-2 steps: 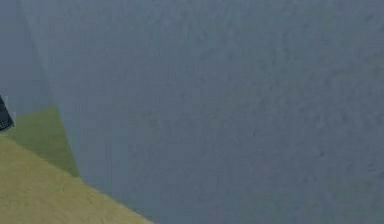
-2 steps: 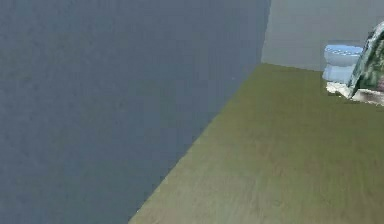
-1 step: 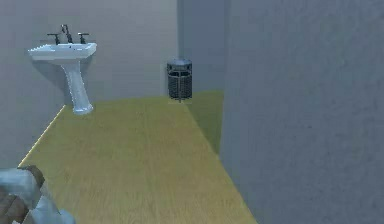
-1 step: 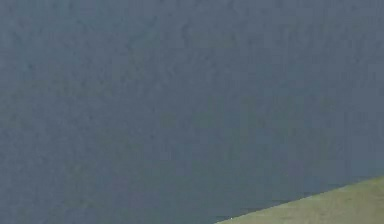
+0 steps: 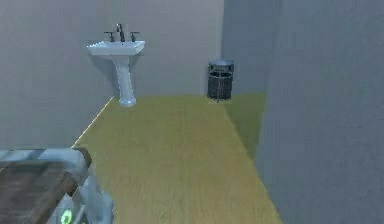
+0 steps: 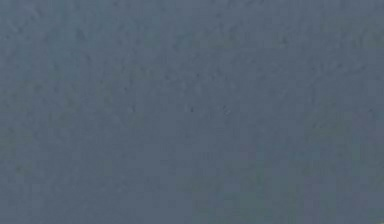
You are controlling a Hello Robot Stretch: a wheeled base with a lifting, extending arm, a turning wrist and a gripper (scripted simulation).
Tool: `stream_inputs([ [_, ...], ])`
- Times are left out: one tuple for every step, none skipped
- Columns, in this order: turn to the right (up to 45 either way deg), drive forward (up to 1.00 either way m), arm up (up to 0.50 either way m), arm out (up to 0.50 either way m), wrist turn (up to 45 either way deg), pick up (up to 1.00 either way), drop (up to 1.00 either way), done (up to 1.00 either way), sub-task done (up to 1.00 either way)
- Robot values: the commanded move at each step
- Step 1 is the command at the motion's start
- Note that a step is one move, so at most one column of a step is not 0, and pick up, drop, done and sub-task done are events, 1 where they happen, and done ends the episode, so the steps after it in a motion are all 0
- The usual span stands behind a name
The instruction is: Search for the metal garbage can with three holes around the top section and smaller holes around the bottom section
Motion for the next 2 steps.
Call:
stream_inputs([
  [0.0,1.0,0.0,0.0,0.0,0.0,0.0,0.0,0.0],
  [0.0,1.0,0.0,0.0,0.0,0.0,0.0,0.0,0.0],
])
